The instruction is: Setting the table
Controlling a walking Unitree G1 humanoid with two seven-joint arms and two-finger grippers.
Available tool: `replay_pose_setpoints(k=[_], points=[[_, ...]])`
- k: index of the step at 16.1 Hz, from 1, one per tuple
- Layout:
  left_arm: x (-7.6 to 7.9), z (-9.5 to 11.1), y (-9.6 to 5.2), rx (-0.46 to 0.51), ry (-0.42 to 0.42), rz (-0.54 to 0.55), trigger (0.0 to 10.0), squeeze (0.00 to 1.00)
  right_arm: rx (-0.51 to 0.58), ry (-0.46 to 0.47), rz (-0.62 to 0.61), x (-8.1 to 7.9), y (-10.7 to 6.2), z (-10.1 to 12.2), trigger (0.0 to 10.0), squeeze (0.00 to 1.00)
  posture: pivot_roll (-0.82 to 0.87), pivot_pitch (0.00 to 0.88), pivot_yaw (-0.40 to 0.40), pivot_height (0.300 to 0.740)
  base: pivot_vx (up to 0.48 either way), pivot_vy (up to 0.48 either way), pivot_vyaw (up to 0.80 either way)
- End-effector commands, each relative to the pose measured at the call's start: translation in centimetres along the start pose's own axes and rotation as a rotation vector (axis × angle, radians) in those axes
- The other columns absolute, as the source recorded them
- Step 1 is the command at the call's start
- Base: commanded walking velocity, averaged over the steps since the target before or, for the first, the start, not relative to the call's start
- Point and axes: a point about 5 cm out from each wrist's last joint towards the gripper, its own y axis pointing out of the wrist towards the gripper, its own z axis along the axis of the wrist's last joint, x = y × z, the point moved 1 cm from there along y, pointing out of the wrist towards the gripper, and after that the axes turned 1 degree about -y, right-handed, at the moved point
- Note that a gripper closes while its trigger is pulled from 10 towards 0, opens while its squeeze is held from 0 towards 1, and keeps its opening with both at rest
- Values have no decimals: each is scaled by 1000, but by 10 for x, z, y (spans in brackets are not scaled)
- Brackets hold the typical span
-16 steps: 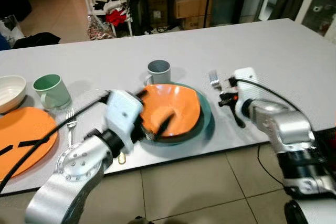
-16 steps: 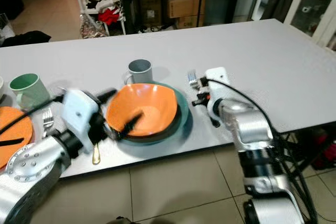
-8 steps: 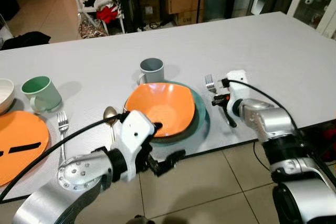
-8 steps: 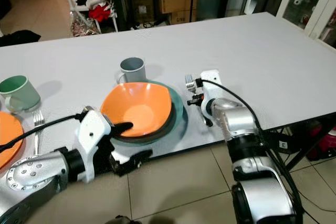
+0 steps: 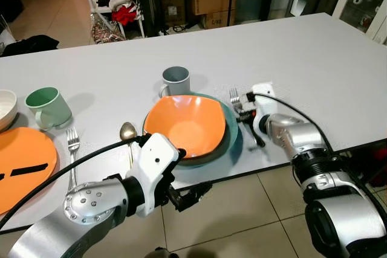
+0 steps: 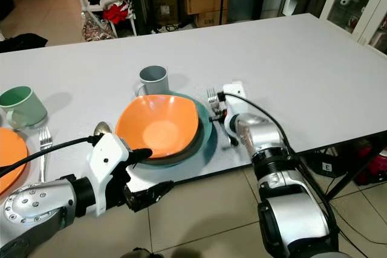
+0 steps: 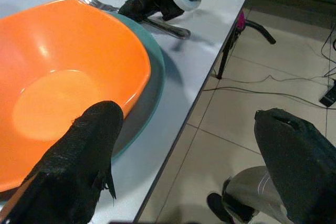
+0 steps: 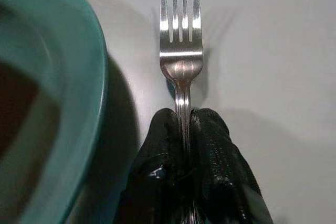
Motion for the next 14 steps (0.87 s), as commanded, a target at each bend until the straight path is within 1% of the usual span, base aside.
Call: replay_pose_setpoints(k=[1,4,5,7,8,9,10,12,13,14], points=[[-1,1,-3,-4,9,15,10000,0,23,-22,11,-3,1,10,10000,0,-57,0,72,740,0,0,0],[0,1,-4,-11,8,16,10000,0,11,-22,12,-3,5,4,10000,0,-57,0,73,740,0,0,0],[0,1,-4,-16,11,17,10000,0,-5,-38,12,-3,6,2,10000,0,-57,0,73,740,0,0,0],[0,1,-4,-17,10,18,10000,0,-20,-41,18,-4,7,-2,10000,0,-53,0,73,740,0,0,0],[0,1,-4,-18,10,18,10000,0,-23,-41,17,-4,7,-2,10000,380,-53,0,74,740,0,0,0],[-1,1,-4,-19,10,20,10000,0,-24,-43,15,-4,7,-3,10000,675,-55,0,75,740,0,0,0],[-2,2,-4,-19,11,23,10000,0,-23,-46,14,-3,7,-2,10000,1000,-58,0,77,740,0,0,0],[-3,3,-3,-10,11,26,10000,0,-11,-52,10,-2,5,2,10000,1000,-63,0,76,740,0,0,0],[-4,5,-2,10,5,33,10000,0,8,-59,11,1,1,9,10000,1000,-69,0,74,740,0,0,0],[-4,6,-2,16,3,36,10000,0,14,-61,11,2,0,10,10000,1000,-73,0,71,740,0,0,0]])
